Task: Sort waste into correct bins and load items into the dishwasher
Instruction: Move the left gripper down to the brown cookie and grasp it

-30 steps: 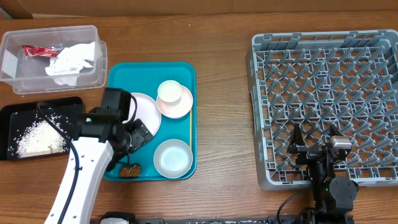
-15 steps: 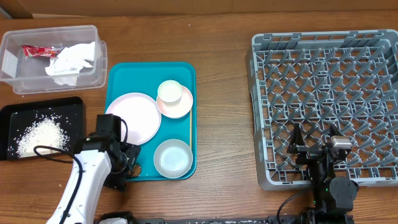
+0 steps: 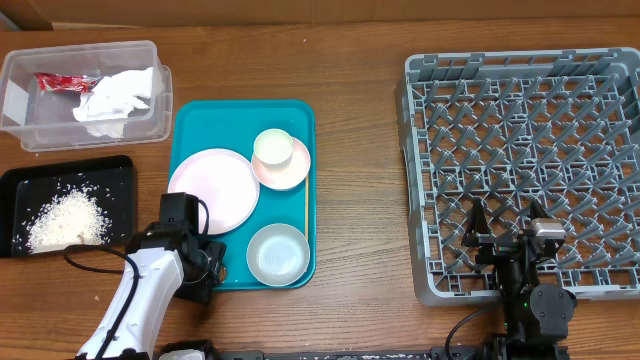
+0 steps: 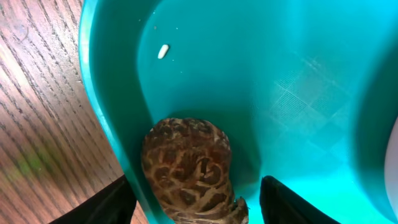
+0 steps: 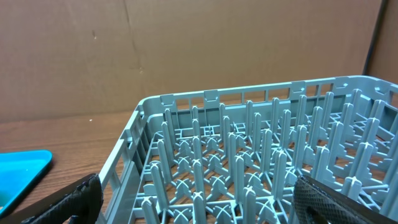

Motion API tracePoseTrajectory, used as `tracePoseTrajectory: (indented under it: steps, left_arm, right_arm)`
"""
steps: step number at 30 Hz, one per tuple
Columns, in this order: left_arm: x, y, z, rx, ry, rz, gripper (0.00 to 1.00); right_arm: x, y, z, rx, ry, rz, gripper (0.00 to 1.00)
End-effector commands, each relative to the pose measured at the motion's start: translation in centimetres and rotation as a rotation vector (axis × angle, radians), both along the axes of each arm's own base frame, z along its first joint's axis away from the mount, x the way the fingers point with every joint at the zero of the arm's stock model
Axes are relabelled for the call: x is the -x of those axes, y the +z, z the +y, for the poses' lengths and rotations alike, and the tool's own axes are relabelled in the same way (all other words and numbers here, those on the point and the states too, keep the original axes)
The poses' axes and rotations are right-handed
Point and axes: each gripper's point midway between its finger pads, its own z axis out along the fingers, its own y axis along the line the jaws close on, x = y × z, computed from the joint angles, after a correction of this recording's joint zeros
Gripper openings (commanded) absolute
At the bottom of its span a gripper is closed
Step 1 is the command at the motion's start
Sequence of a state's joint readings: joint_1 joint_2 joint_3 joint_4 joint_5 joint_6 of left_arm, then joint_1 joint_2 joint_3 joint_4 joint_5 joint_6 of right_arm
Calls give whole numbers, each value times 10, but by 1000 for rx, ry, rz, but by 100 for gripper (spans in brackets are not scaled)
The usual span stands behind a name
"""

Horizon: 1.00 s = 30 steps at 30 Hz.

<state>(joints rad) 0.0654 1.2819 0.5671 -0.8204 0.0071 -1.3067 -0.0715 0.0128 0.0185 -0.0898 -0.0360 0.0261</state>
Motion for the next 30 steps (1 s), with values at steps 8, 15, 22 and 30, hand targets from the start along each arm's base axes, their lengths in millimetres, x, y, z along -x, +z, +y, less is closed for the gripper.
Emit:
tracePoseTrajectory:
  steps: [8, 15, 22, 30]
  left_arm:
    - [9, 7, -3, 24, -25, 56, 68]
    - [-5, 28, -2, 19, -96, 32, 68]
    - [-19, 27, 0, 5, -92, -26, 67]
    - [-18, 5, 9, -47, -82, -37, 66]
  right_arm:
    - [0, -1, -2, 1, -11, -6, 100]
    - [0, -1, -2, 1, -11, -6, 100]
    - [0, -1, -2, 1, -11, -6, 100]
    - [0, -1, -2, 1, -11, -6, 100]
